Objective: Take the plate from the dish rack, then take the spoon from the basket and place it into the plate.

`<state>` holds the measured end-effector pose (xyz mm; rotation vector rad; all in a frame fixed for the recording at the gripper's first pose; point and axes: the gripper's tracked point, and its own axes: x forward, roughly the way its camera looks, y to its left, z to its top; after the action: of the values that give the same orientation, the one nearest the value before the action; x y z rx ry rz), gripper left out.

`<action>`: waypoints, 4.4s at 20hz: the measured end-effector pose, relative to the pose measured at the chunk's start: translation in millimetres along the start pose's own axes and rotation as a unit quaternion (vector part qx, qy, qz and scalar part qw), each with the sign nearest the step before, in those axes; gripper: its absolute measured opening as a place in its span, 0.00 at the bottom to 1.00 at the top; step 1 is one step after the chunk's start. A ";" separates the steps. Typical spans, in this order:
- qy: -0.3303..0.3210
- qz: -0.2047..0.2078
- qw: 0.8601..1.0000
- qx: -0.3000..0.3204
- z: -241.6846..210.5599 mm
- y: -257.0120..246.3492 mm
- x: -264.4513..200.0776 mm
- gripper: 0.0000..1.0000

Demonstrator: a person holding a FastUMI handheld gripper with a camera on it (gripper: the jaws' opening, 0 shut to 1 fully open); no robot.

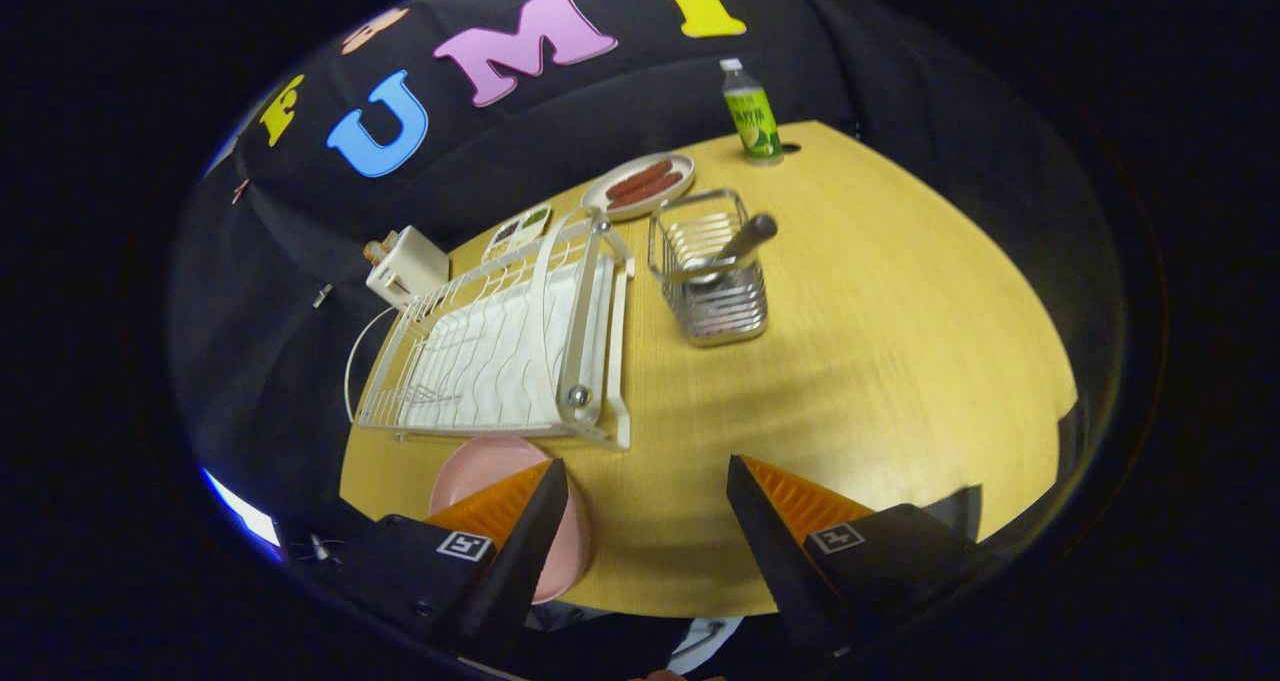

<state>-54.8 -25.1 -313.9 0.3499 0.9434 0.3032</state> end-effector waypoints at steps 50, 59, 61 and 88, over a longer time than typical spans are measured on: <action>-0.229 0.023 0.952 -0.201 147.5 -26.0 70.5 0.16; -0.242 0.047 0.942 -0.229 188.4 22.5 1.6 0.16; -0.240 0.064 0.941 -0.231 188.8 49.1 -17.9 0.16; -0.121 0.256 0.895 -0.345 -46.6 264.4 33.2 0.18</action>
<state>-101.5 234.2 -252.4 -0.0347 0.4337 1.0239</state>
